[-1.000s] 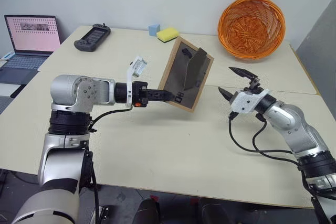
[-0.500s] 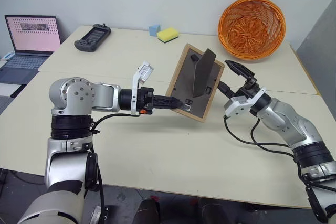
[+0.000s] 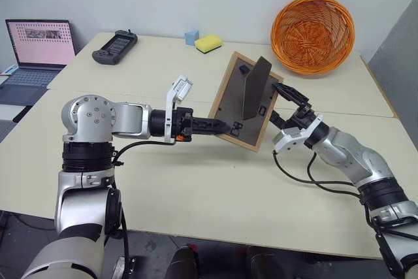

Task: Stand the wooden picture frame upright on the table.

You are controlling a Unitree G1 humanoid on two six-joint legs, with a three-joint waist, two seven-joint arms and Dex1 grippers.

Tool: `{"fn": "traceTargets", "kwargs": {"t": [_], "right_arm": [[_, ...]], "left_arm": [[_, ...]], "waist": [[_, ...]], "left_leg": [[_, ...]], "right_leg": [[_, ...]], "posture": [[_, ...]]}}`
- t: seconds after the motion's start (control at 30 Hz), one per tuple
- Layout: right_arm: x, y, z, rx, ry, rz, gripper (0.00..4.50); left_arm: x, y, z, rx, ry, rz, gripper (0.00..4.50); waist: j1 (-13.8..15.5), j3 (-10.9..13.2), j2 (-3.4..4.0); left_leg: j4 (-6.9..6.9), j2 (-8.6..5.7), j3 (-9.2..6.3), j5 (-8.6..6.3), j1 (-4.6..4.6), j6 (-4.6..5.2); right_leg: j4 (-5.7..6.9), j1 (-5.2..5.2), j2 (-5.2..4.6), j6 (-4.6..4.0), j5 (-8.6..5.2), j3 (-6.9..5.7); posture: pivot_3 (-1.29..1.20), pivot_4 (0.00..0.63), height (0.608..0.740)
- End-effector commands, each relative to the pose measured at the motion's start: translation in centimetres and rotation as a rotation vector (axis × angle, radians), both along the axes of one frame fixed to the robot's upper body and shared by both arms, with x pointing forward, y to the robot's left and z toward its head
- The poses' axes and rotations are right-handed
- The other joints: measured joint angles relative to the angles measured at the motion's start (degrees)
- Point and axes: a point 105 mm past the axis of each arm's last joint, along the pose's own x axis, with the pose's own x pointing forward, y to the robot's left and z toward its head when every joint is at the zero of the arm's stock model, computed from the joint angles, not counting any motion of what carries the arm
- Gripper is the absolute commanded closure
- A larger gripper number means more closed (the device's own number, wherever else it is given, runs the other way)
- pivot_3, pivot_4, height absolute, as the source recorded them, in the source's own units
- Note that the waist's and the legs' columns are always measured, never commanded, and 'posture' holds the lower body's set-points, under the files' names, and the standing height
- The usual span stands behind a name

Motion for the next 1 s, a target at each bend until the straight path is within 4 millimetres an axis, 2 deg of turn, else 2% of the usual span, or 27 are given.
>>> {"fn": "traceTargets", "kwargs": {"t": [0.03,0.5,0.7,0.87,1.0], "right_arm": [[-0.3,0.5,1.6,0.016,-0.059,0.035,0.66],[-0.9,0.1,1.9,-0.036,-0.13,0.069,0.66],[-1.7,1.3,1.4,-0.16,-0.214,0.162,0.66],[-1.3,1.7,0.9,-0.197,-0.218,0.198,0.66],[0.0,1.1,1.5,-0.204,-0.23,0.164,0.66]], "left_arm": [[-1.0,-0.3,1.0,-0.024,-0.031,-0.052,3.19],[-1.5,0.2,0.5,-0.014,0.005,-0.053,3.19],[-1.9,0.0,0.2,-0.006,0.018,-0.073,3.19],[-2.2,0.0,0.2,-0.009,0.029,-0.083,3.19],[-2.5,0.1,0.2,-0.007,0.03,-0.085,3.19]], "waist": [[0.0,0.0,0.0],[0.0,0.0,0.0],[-0.1,0.0,0.0],[-0.2,0.0,0.0],[-0.2,0.0,0.0]], "left_leg": [[0.0,0.0,0.0,0.0,0.0,0.0],[0.03,-0.02,-0.04,0.0,0.02,0.0],[0.03,-0.01,-0.04,0.0,0.04,0.0],[0.04,-0.02,-0.04,0.0,0.05,0.0],[0.04,-0.03,-0.04,0.0,0.05,0.0]], "right_leg": [[0.0,0.0,0.0,0.0,0.0,0.0],[0.01,0.04,-0.01,0.0,0.0,-0.01],[0.02,0.02,0.0,0.0,0.0,0.0],[0.04,0.04,-0.01,0.0,0.0,0.0],[0.04,0.04,-0.02,-0.01,0.0,0.01]], "posture": [[0.0,0.15,0.74],[0.0,0.15,0.74],[0.0,0.15,0.74],[0.0,0.15,0.74],[0.0,0.15,0.74]]}}
